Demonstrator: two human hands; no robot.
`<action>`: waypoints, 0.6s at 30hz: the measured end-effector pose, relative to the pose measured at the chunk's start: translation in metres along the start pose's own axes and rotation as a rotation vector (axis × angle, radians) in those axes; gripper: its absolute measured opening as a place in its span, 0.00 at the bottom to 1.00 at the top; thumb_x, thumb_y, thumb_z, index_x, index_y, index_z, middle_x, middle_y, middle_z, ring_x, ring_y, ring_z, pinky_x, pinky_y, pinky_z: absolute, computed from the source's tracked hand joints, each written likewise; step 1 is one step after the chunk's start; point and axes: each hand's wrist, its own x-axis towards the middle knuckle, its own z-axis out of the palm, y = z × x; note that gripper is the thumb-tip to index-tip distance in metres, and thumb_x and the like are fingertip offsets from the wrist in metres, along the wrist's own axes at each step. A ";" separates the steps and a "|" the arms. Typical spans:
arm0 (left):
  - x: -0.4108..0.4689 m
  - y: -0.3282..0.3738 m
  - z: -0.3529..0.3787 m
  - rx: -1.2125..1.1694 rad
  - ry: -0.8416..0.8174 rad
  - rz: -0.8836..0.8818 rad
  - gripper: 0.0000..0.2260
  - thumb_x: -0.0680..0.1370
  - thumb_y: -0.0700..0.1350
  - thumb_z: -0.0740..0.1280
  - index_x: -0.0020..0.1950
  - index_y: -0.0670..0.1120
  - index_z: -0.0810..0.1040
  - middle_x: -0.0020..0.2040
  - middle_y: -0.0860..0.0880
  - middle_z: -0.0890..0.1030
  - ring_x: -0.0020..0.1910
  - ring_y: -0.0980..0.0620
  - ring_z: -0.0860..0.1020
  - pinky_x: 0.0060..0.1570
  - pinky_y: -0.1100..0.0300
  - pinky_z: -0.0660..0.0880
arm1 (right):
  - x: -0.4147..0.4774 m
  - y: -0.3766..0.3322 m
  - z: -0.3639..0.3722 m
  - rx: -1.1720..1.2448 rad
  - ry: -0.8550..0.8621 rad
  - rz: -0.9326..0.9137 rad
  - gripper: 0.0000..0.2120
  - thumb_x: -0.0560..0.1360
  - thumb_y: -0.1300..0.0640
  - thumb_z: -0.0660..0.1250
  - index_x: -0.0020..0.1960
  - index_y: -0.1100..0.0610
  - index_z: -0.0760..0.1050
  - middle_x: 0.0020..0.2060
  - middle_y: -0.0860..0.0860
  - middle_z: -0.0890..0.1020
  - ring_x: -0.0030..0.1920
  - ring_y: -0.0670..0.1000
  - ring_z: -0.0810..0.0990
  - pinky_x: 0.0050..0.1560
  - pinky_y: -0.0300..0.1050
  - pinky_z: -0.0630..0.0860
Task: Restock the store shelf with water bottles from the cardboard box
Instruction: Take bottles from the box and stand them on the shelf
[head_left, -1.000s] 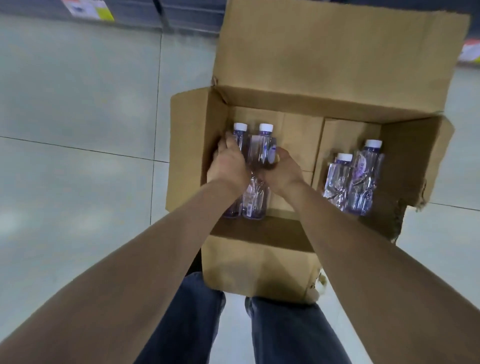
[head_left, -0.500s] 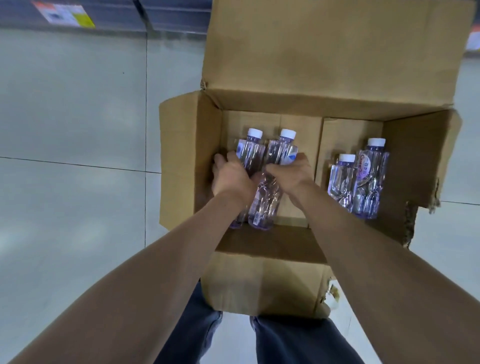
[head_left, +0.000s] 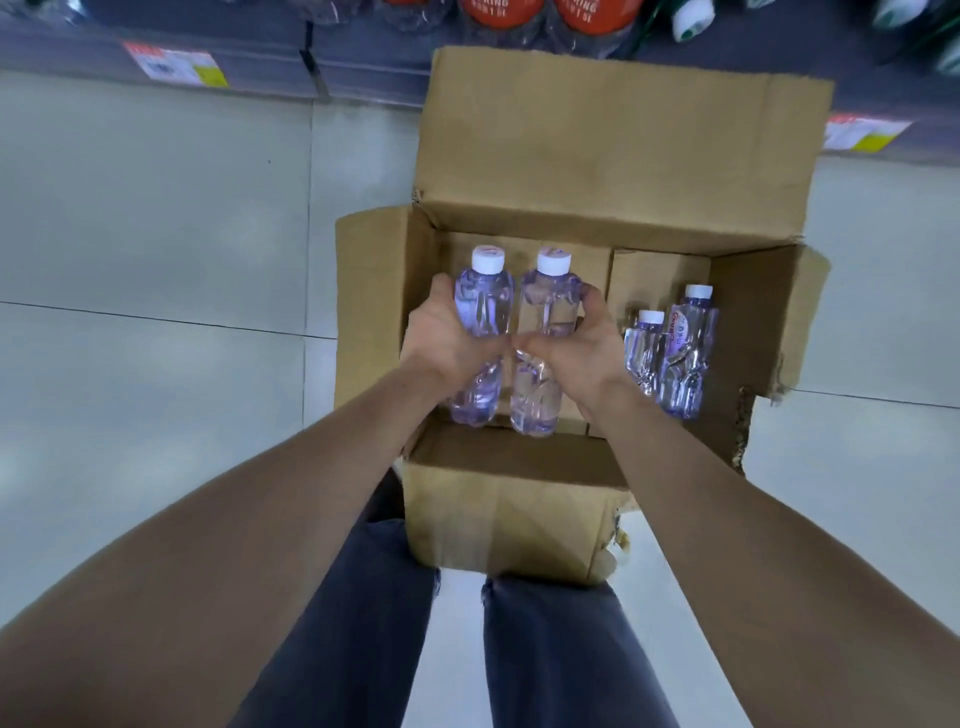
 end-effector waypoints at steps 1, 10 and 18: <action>-0.012 0.010 -0.012 -0.011 0.000 0.029 0.34 0.66 0.55 0.86 0.62 0.47 0.71 0.47 0.57 0.79 0.49 0.53 0.80 0.46 0.61 0.74 | -0.014 -0.014 -0.005 -0.006 0.015 -0.025 0.38 0.62 0.54 0.83 0.67 0.45 0.69 0.50 0.46 0.85 0.49 0.47 0.84 0.46 0.41 0.81; -0.128 0.108 -0.157 -0.168 0.037 0.296 0.29 0.67 0.51 0.85 0.60 0.55 0.73 0.53 0.59 0.84 0.48 0.61 0.82 0.53 0.70 0.77 | -0.170 -0.169 -0.054 -0.019 0.122 -0.343 0.35 0.67 0.57 0.82 0.69 0.49 0.71 0.47 0.38 0.81 0.43 0.35 0.79 0.46 0.31 0.76; -0.298 0.201 -0.356 -0.116 0.153 0.503 0.33 0.66 0.48 0.84 0.67 0.49 0.73 0.60 0.52 0.84 0.59 0.51 0.83 0.60 0.53 0.79 | -0.392 -0.310 -0.088 0.001 0.199 -0.535 0.31 0.69 0.61 0.78 0.68 0.48 0.72 0.47 0.40 0.84 0.44 0.42 0.84 0.50 0.46 0.82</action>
